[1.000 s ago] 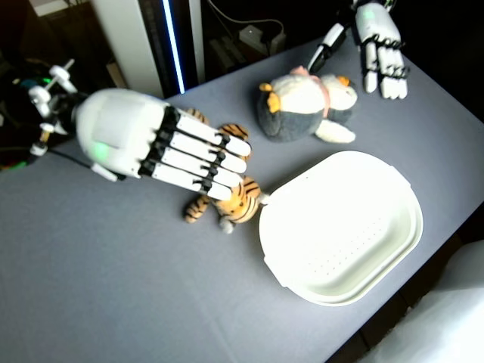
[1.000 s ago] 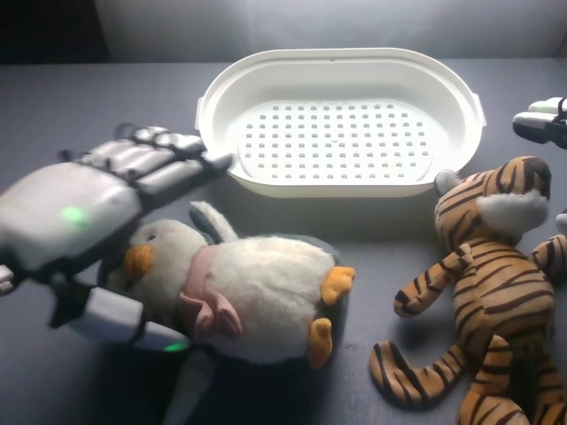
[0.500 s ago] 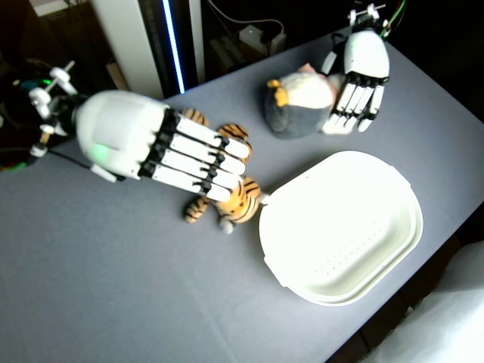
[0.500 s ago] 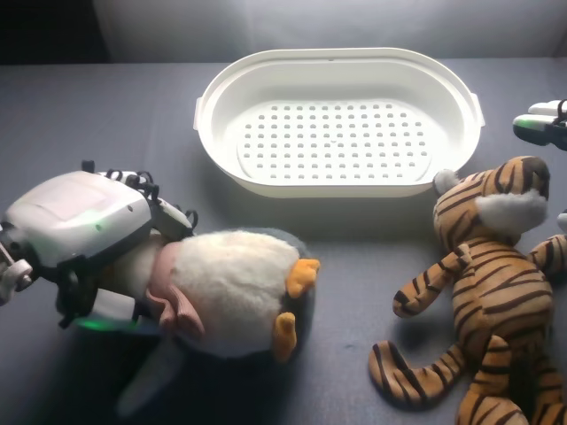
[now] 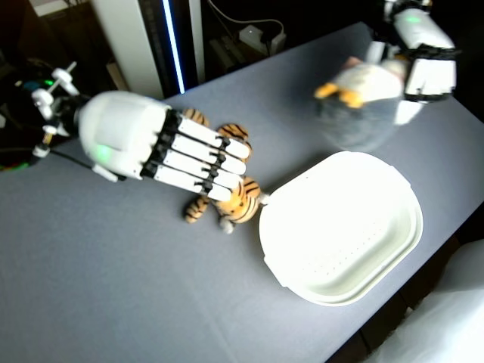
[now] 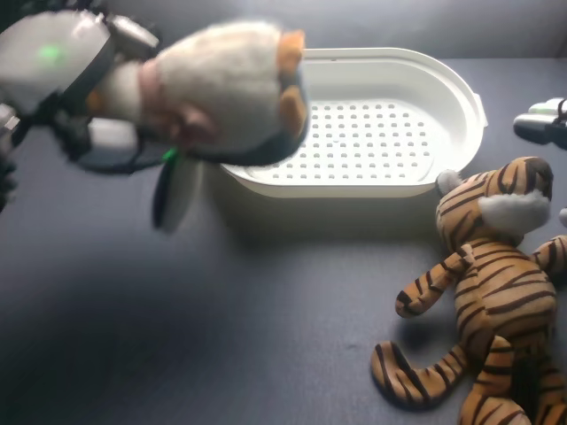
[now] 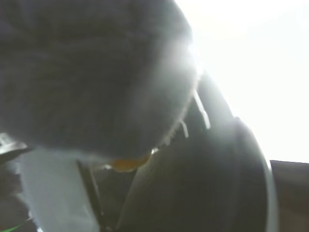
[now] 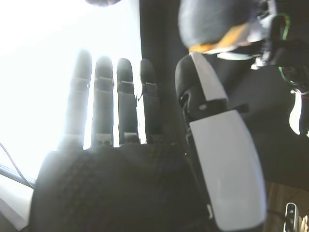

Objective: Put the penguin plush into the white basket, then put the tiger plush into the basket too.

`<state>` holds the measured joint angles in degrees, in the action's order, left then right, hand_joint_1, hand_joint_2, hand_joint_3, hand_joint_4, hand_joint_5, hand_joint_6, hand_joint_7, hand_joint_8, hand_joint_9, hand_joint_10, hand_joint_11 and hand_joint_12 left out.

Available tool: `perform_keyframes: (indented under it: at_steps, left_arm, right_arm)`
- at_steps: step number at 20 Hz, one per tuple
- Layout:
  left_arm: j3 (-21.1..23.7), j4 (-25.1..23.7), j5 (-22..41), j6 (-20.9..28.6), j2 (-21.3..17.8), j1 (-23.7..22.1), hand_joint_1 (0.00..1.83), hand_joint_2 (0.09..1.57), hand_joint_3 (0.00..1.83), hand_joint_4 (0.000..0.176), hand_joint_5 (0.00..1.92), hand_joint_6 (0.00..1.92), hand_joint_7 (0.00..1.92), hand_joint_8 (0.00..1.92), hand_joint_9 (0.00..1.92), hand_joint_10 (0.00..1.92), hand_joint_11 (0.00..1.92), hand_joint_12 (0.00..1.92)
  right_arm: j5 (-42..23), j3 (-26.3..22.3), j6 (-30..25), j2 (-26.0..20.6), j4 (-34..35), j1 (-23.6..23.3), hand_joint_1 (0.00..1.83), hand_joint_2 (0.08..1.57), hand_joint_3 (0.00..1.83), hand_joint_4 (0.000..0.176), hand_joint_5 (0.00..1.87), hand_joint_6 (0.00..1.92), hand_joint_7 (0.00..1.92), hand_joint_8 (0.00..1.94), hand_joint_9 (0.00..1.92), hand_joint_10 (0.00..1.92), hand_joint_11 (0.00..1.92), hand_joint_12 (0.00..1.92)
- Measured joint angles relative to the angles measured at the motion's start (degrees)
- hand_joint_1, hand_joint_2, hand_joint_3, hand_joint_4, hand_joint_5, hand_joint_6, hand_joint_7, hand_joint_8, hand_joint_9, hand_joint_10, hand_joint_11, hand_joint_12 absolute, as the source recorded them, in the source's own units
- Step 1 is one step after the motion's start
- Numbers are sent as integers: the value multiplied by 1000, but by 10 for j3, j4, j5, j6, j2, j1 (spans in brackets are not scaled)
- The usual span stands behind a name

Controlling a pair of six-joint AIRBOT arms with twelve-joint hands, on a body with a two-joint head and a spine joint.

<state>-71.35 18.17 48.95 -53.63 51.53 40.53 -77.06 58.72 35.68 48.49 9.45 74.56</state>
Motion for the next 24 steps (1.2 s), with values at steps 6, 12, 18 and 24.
perform_keyframes:
  at_steps: [6,12,18,24]
  left_arm:
    - [-110,16,-207,-82,90,-117,1220,1002,0,0,826,242,757,319,756,168,438,1011]
    - [-70,31,-198,-97,66,-99,904,937,0,172,69,0,0,0,10,0,23,628]
    - [30,-45,-92,-87,9,-74,890,920,8,176,0,0,0,0,0,0,54,485]
    - [142,-79,104,-16,-50,79,954,854,3,172,0,0,0,0,0,0,0,851]
  right_arm:
    - [1,2,0,2,-9,0,744,1335,1,0,401,0,383,2,405,4,325,354]
    - [-2,2,-38,-2,-36,0,1073,1240,0,0,463,2,433,0,479,1,343,490]
    - [-34,-30,-50,-47,-121,30,1276,1149,0,82,369,0,303,0,486,0,407,568]
    - [137,-17,-50,-43,-193,5,1418,1124,2,176,207,0,80,0,287,0,392,260]
